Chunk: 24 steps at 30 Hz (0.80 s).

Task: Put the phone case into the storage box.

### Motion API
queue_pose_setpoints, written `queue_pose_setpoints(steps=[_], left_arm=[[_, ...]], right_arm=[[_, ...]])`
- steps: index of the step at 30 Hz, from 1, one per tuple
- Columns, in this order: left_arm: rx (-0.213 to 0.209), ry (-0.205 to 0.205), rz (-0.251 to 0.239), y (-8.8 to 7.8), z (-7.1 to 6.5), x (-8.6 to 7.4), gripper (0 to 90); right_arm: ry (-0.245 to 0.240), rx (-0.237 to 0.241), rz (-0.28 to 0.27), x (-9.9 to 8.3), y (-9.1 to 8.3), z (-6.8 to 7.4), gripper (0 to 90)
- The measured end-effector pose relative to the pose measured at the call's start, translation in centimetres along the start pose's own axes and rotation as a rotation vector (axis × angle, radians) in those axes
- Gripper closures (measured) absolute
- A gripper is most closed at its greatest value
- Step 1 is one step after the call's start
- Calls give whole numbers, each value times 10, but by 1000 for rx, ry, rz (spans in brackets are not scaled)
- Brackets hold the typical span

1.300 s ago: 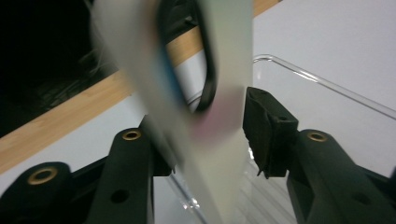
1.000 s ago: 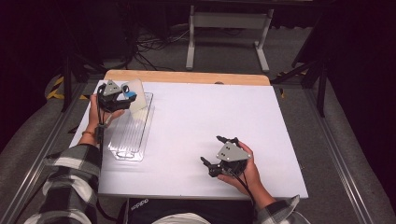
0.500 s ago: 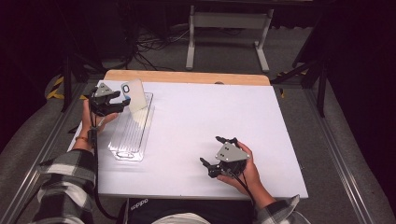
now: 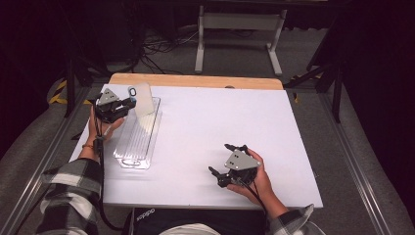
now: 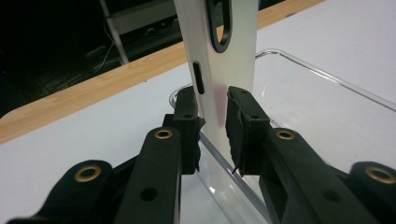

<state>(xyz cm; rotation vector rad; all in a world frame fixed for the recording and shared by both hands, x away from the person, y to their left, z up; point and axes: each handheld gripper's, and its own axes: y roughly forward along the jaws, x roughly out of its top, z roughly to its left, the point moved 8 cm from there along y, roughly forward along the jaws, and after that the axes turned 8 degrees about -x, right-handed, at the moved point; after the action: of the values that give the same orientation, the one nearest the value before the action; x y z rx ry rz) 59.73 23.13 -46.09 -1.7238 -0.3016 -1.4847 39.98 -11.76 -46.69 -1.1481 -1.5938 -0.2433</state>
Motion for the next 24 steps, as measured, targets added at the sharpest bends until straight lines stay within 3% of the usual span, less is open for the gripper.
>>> queue_pose_setpoints(steps=[3, 7, 9, 10, 21, 24], left_arm=[[4, 2, -7, 2, 1, 0, 743], [52, 8, 6, 7, 5, 2, 719], [84, 8, 12, 11, 6, 3, 717], [123, 12, 23, 12, 8, 4, 717], [107, 1, 15, 12, 5, 6, 718], [102, -12, -15, 8, 3, 9, 703]], right_arm=[[-2, 7, 1, 0, 1, 2, 127], [-4, 17, 8, -1, 2, 3, 126], [-5, 19, 7, -1, 2, 3, 126], [-4, 20, 7, -1, 2, 3, 126], [5, -5, 2, -2, -2, -1, 128], [6, -12, 0, -1, -2, -2, 128]])
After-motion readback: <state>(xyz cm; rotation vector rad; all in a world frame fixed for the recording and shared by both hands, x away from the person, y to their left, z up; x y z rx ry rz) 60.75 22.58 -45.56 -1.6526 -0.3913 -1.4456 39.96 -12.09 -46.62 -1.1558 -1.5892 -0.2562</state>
